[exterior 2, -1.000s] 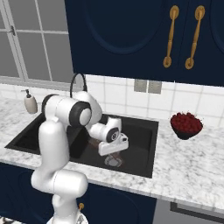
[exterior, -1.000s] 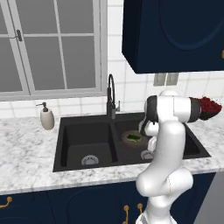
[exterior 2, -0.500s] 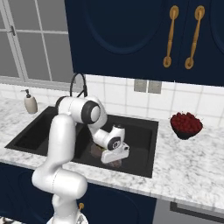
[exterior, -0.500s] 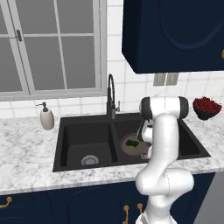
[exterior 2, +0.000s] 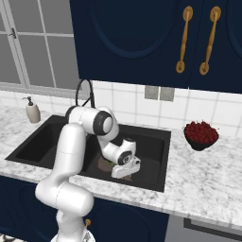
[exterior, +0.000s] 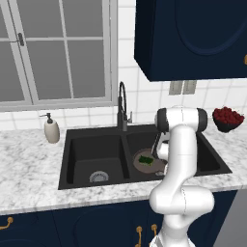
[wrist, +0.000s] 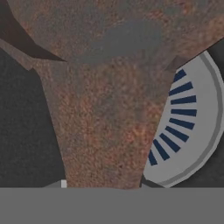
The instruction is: Pick the pan and sponge and place them into the sink. Then turn on the water.
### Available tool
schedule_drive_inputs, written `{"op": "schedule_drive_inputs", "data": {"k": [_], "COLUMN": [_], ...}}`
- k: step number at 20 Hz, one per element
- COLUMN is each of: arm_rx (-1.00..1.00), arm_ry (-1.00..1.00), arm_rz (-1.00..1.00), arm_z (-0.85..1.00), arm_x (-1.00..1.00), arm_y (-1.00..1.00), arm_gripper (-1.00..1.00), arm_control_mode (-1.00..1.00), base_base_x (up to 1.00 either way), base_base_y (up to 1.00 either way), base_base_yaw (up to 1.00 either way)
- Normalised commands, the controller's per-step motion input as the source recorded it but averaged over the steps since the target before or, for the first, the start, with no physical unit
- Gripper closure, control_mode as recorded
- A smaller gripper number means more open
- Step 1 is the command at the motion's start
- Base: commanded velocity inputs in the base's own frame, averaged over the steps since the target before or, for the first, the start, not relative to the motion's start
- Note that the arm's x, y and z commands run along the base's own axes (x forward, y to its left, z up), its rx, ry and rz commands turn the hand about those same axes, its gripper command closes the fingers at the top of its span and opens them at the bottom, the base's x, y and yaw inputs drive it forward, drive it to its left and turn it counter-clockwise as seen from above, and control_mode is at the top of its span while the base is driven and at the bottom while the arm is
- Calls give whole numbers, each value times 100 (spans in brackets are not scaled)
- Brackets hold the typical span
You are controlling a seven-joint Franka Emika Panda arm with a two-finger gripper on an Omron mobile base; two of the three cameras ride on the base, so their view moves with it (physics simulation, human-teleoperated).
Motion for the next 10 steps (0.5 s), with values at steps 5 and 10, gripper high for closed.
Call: {"op": "schedule_drive_inputs", "data": {"k": [5,10], "arm_rx": [0,2], "arm_ry": [9,4], "arm_rz": [13,8], "arm_z": [-34,-12], "arm_x": [1,1], "arm_y": [18,26], "arm_gripper": [100,-100], "arm_control_mode": [-100,-100], "base_base_x": [0,0], "base_base_y": [0,0], "base_base_yaw": [0,0]}}
